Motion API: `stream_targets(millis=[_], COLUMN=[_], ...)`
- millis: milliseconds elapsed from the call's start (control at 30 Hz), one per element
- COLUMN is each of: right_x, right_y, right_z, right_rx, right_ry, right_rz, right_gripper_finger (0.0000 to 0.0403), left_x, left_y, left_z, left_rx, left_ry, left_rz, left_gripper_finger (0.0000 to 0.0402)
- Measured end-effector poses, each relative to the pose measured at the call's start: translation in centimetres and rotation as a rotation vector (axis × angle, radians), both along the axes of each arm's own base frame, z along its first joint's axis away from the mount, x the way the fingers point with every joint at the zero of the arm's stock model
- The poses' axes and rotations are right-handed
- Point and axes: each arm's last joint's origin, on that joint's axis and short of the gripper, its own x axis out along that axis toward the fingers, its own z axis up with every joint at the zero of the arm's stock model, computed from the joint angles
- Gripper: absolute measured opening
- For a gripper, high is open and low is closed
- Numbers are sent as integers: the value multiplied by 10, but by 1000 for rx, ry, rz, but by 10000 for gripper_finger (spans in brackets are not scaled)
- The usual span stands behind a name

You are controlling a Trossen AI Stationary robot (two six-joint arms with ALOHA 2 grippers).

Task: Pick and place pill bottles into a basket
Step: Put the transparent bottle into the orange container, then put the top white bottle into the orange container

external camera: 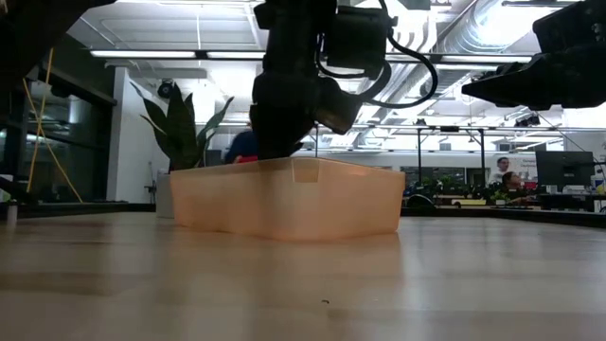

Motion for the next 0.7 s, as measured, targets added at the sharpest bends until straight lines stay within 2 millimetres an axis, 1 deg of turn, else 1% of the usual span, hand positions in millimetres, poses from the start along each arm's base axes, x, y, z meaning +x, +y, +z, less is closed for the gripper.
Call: stream_targets(millis=[67,133,333,400,500,633,700], right_x=[0,0,0,0,0,0,0], right_y=[0,0,0,0,0,0,0], right_z=[0,0,0,0,0,0,0], right_rx=[0,0,0,0,0,0,0], right_ry=[0,0,0,0,0,0,0], right_rz=[0,0,0,0,0,0,0], right_gripper_finger=[129,129,129,129,129,129,129], left_x=[1,3,8,6,1,-9,-10], left_y=[0,0,0,0,0,0,-4], left_z=[3,7,22,26,36,53,57], left_rx=[1,0,0,2,4,19,7], left_ry=[-5,-23,-60,-47,3,105,99], left_rz=[0,0,16,-1,4,119,191], left_gripper_finger=[215,227,300,324,349,362,361])
